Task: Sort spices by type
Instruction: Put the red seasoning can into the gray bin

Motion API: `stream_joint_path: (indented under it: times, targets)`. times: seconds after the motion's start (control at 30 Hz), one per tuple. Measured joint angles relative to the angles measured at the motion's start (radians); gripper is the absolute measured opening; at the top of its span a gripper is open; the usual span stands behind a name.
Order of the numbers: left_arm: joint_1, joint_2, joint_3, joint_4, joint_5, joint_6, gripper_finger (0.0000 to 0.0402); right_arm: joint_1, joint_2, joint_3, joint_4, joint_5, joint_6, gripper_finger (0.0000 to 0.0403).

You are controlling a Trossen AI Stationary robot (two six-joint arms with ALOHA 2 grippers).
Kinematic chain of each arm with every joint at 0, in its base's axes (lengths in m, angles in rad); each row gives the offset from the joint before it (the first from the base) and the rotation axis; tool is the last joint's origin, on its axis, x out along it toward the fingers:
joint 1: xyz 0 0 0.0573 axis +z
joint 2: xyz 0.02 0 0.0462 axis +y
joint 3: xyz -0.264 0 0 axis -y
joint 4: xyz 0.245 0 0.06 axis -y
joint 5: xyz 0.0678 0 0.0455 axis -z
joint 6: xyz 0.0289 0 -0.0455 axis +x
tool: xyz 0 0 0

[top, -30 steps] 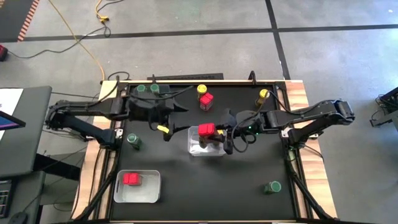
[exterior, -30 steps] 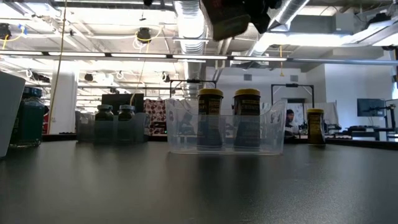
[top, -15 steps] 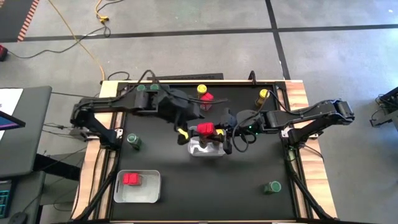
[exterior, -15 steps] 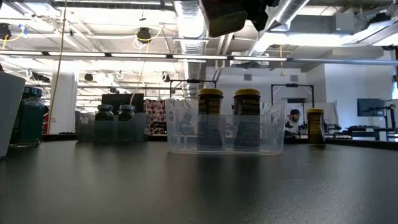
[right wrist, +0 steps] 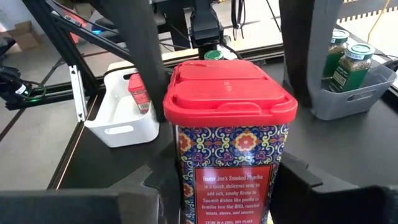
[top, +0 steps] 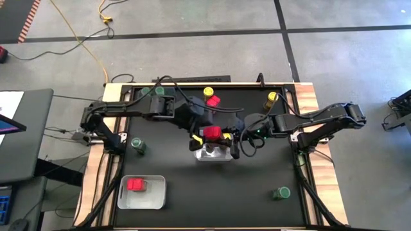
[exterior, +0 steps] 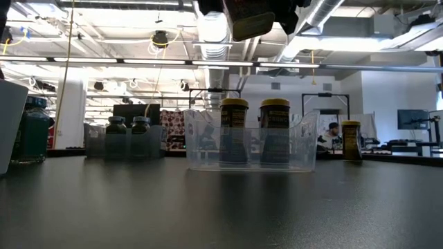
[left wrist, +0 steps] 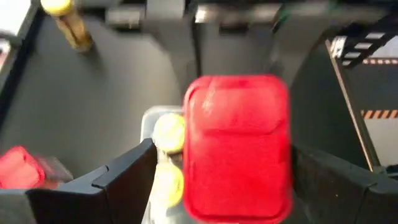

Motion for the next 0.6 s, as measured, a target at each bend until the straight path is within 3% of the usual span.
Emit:
stream_joint_path:
  times: [0.3, 0.6]
  targets:
    - [-0.001, 0.037, -0.001, -0.010, 0.003, -0.014, 0.0324, 0.000, 0.000, 0.000, 0.002, 0.000, 0.000, 0.0201]
    - [-0.001, 0.047, -0.001, -0.002, 0.006, -0.039, 0.0239, 0.000, 0.000, 0.000, -0.013, 0.005, 0.000, 0.0201]
